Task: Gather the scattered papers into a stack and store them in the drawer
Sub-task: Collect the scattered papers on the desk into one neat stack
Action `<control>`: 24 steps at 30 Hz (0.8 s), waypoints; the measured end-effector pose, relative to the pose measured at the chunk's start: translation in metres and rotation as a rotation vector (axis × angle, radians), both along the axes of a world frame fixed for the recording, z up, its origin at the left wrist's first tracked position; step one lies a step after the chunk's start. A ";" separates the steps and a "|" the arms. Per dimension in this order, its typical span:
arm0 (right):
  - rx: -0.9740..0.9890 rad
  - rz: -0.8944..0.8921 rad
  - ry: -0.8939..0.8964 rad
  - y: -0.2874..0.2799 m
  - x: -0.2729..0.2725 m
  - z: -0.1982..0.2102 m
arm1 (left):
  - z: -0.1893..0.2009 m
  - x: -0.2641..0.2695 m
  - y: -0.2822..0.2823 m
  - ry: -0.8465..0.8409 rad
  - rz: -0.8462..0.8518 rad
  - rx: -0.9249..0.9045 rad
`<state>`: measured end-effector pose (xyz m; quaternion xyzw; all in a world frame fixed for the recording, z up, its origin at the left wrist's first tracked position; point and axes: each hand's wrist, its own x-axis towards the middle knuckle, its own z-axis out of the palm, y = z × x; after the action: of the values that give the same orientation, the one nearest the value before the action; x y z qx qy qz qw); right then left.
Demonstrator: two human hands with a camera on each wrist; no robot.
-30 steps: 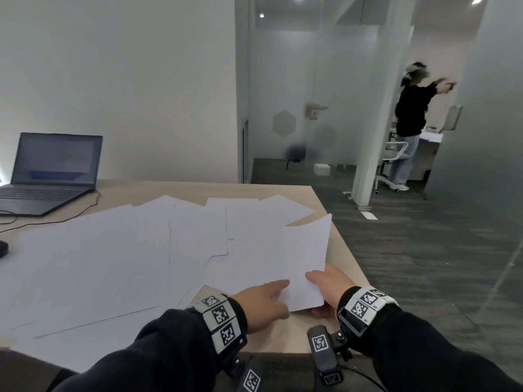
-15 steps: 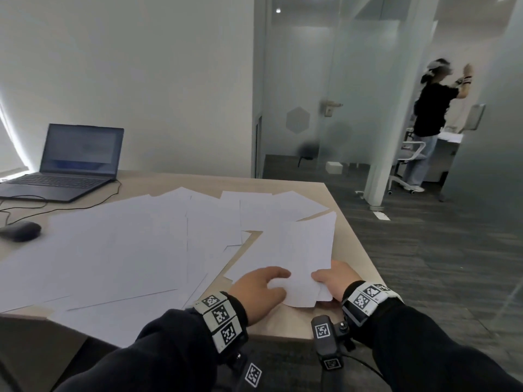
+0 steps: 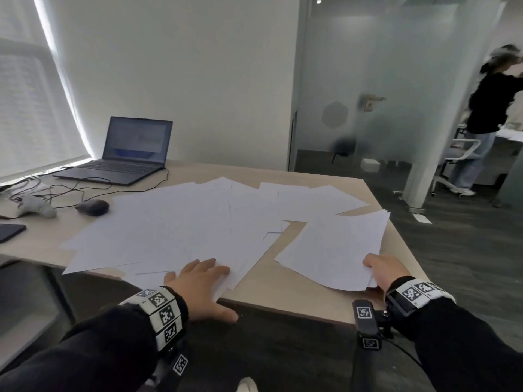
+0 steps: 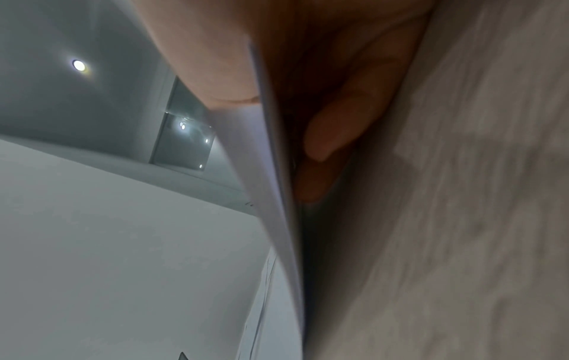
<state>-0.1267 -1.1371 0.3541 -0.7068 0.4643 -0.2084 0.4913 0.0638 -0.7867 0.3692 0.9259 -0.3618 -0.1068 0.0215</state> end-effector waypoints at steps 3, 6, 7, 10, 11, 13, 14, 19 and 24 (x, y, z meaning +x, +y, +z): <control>-0.058 0.007 0.046 0.005 0.000 0.005 | -0.004 0.006 0.018 -0.047 -0.025 0.059; -0.096 0.013 0.054 0.006 -0.001 0.005 | -0.006 0.010 0.033 -0.077 -0.037 0.055; -0.101 0.014 0.057 0.007 -0.001 0.005 | -0.006 0.011 0.037 -0.075 -0.035 0.037; -0.124 0.019 0.074 0.008 0.000 0.007 | -0.004 0.011 0.049 -0.079 -0.028 -0.013; -0.124 0.013 0.079 0.009 -0.001 0.008 | -0.004 0.011 0.053 -0.081 -0.028 -0.018; -0.121 0.002 0.067 0.010 0.000 0.008 | -0.006 0.011 0.062 -0.083 -0.024 -0.029; -0.119 -0.004 0.065 0.010 0.000 0.007 | -0.006 0.012 0.065 -0.088 -0.026 -0.050; -0.109 -0.008 0.078 0.012 0.000 0.007 | -0.002 0.016 0.065 -0.152 -0.042 -0.332; -0.112 0.008 0.041 0.020 -0.006 0.011 | 0.008 0.012 0.045 -0.173 0.063 -0.511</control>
<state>-0.1325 -1.1174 0.3653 -0.7393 0.4588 -0.2177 0.4423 0.0757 -0.7413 0.3770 0.9069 -0.3483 0.0681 0.2269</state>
